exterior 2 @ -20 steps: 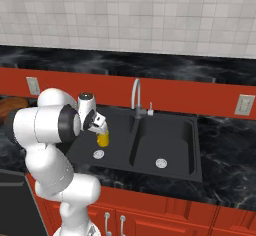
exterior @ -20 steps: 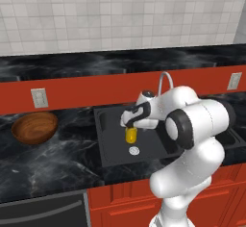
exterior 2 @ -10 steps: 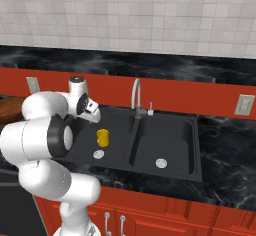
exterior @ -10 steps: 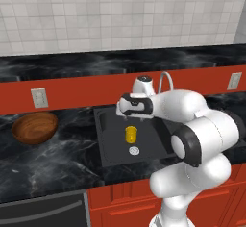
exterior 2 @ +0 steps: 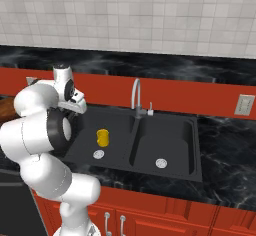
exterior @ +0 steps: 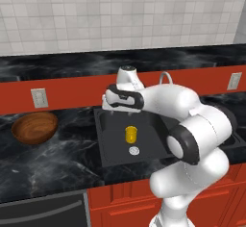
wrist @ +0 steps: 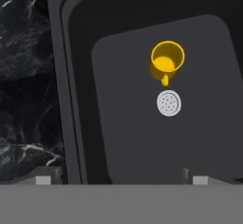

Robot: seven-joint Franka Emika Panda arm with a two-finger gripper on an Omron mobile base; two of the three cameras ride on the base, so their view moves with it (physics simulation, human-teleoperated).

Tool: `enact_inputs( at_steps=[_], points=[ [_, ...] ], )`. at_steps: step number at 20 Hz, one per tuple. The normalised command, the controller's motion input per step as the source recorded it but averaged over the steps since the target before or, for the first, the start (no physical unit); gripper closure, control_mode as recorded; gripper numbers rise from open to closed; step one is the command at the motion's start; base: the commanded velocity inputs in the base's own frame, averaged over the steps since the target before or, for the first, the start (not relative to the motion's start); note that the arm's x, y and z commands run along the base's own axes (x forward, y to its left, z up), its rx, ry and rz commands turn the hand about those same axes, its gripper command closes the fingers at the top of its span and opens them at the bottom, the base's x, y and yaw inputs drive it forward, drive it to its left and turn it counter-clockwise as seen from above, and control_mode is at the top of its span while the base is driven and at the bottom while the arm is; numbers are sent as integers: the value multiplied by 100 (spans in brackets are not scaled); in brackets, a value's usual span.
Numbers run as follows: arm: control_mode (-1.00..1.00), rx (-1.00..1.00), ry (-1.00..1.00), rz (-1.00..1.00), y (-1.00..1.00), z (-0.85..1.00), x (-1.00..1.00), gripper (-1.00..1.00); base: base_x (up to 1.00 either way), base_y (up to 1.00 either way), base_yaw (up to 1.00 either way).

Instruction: Pick the mug and place it in the sink. Pick the bowl and place it in the open cabinet and then close the cabinet.

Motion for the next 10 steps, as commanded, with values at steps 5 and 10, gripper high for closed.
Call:
enact_inputs(
  at_steps=[5, 10],
  points=[
    [-100, -3, 0, 0, 83, 0, 0, -100, 0, 0, 0],
    [-100, -6, 0, 0, 91, 0, 0, -100, 0, 0, 0]
  ],
)
